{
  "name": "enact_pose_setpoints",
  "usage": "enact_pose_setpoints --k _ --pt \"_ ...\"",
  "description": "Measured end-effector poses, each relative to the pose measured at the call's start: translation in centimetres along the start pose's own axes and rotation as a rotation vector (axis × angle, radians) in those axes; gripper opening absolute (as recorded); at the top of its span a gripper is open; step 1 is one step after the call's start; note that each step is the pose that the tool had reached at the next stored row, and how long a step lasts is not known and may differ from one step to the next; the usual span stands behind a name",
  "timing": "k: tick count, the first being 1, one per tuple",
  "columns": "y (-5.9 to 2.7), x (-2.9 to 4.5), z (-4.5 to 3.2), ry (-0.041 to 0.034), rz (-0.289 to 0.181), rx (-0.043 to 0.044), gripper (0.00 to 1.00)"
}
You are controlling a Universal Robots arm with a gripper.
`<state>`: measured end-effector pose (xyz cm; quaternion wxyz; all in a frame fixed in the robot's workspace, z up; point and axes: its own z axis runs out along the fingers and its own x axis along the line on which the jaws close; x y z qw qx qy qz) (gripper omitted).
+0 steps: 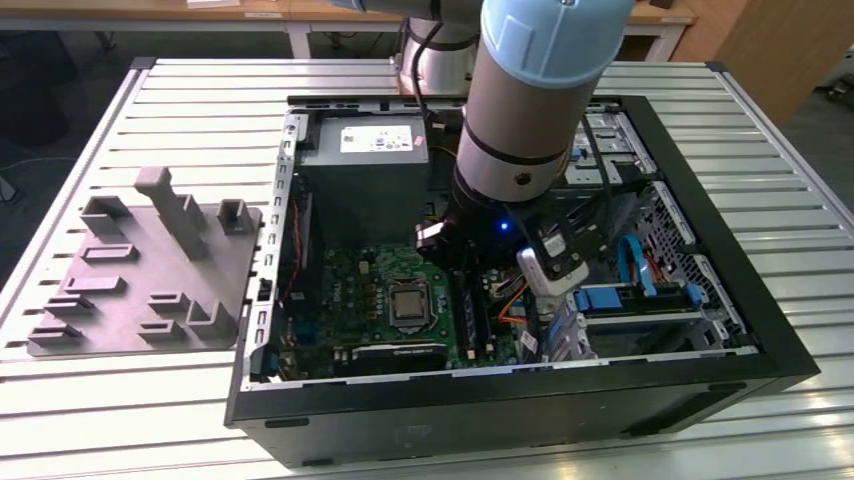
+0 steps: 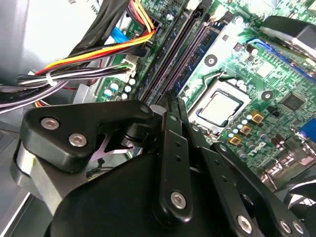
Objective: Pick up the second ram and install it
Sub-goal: 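Insert the second ram into the second slot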
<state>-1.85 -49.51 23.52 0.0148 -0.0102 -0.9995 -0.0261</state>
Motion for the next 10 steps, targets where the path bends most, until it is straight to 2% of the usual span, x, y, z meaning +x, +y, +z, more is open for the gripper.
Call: enact_pose_setpoints --k 1,4,10 --pt "0.01 0.00 0.02 -0.0003 0.000 0.0014 0.11" --pt "0.00 0.00 0.00 -0.0005 0.001 0.0216 0.11" --pt "0.04 0.00 0.01 -0.0006 0.001 0.0227 0.11"
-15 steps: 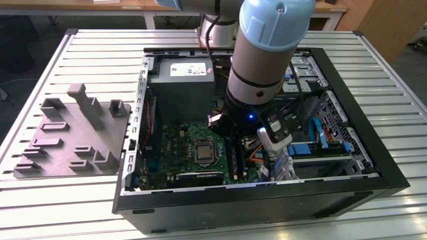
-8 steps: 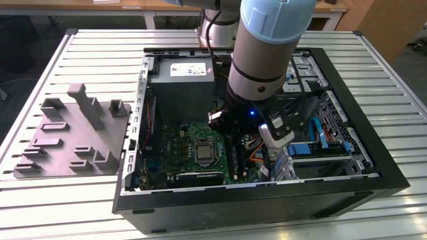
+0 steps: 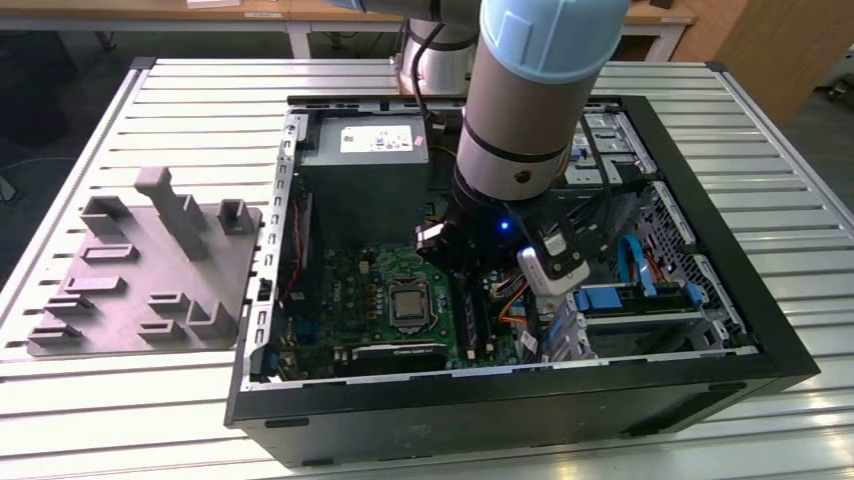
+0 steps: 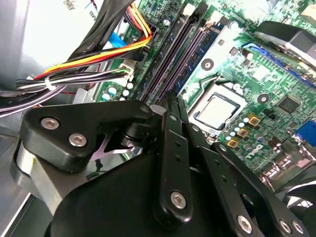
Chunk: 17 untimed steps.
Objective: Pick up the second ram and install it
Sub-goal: 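Insert the second ram into the second slot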
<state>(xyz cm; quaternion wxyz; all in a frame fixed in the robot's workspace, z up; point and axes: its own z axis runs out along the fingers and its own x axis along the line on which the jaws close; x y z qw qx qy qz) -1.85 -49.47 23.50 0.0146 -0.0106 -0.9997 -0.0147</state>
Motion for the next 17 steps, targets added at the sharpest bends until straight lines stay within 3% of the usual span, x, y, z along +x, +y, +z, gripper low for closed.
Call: enact_pose_setpoints --k 17 --pt "0.01 0.00 0.18 0.0000 0.000 0.0005 0.11"
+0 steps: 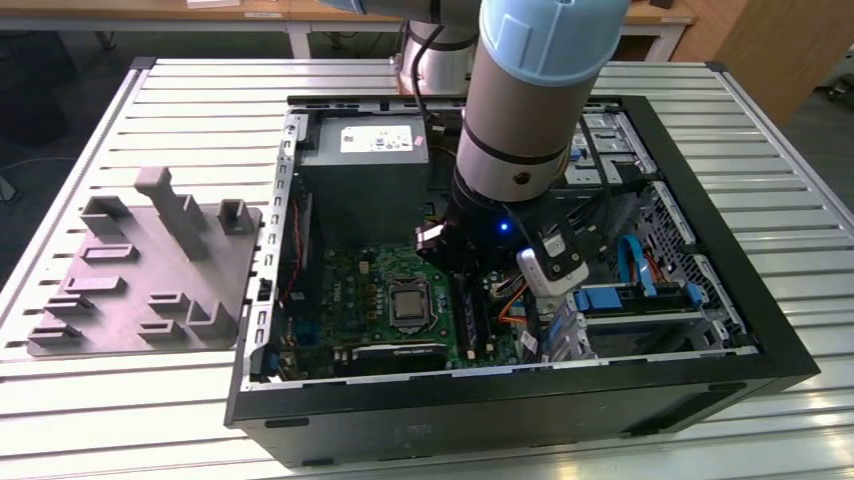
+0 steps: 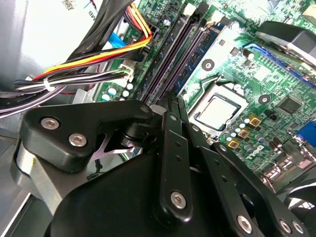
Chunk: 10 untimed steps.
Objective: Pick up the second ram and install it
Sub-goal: 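Insert the second ram into the second slot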
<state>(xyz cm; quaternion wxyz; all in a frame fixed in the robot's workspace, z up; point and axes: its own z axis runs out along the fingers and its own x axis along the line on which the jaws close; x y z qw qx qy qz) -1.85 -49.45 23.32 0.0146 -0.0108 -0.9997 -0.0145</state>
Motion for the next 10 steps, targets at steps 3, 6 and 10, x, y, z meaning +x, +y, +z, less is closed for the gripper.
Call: enact_pose_setpoints --k 3,6,10 --pt "0.01 0.01 -0.21 -0.0001 0.000 -0.0002 0.11" --pt "0.01 0.00 -0.24 -0.0002 0.000 -0.0004 0.11" --pt "0.08 0.01 -0.25 -0.0006 0.000 -0.0020 0.11"
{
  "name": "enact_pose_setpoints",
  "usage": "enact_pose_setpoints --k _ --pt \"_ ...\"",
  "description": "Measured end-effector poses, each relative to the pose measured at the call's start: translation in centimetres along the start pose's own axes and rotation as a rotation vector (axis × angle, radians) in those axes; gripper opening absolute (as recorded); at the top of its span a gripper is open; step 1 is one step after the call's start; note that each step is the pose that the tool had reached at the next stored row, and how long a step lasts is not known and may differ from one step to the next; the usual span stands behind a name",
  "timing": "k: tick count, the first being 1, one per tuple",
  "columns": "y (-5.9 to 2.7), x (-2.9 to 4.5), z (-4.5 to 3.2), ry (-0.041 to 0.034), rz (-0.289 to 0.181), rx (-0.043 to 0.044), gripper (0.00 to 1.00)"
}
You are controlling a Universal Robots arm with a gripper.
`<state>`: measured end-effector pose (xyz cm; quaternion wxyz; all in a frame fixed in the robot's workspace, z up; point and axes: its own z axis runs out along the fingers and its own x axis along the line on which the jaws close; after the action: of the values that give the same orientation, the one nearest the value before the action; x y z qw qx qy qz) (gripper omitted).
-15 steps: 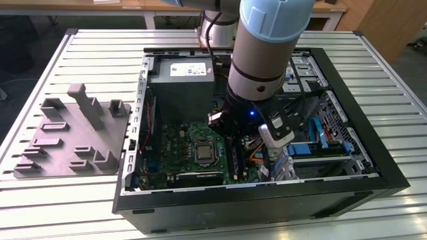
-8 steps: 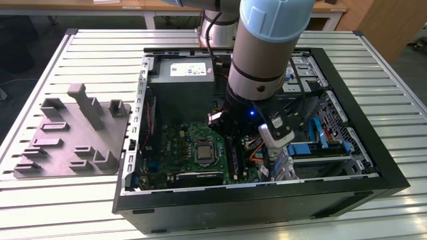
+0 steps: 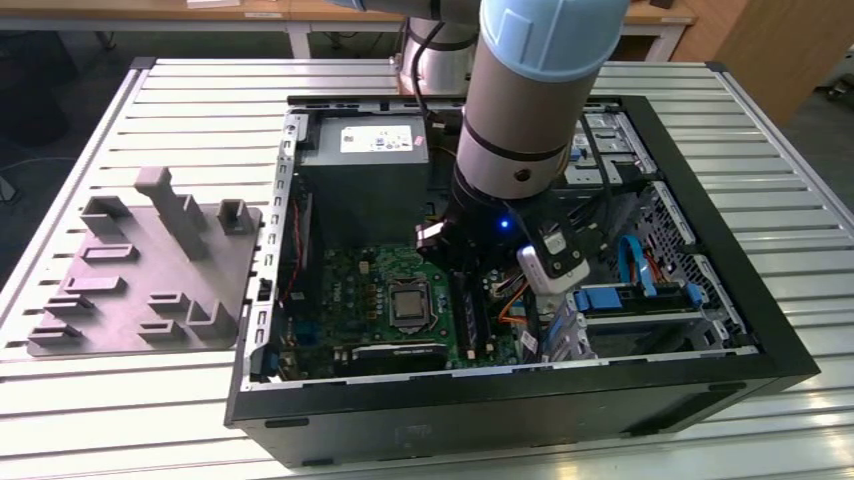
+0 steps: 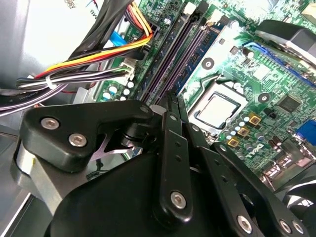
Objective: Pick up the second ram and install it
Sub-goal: 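Insert the second ram into the second slot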
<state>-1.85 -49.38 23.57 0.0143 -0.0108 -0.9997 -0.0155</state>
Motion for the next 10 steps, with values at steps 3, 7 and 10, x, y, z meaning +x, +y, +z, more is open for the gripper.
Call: enact_pose_setpoints --k 3,7,10 --pt "0.04 0.00 0.02 -0.0009 0.000 -0.0011 0.11" --pt "0.05 0.00 0.11 -0.0025 0.000 -0.0031 0.11" --pt "0.04 0.00 0.16 -0.0030 0.000 -0.0038 0.11"
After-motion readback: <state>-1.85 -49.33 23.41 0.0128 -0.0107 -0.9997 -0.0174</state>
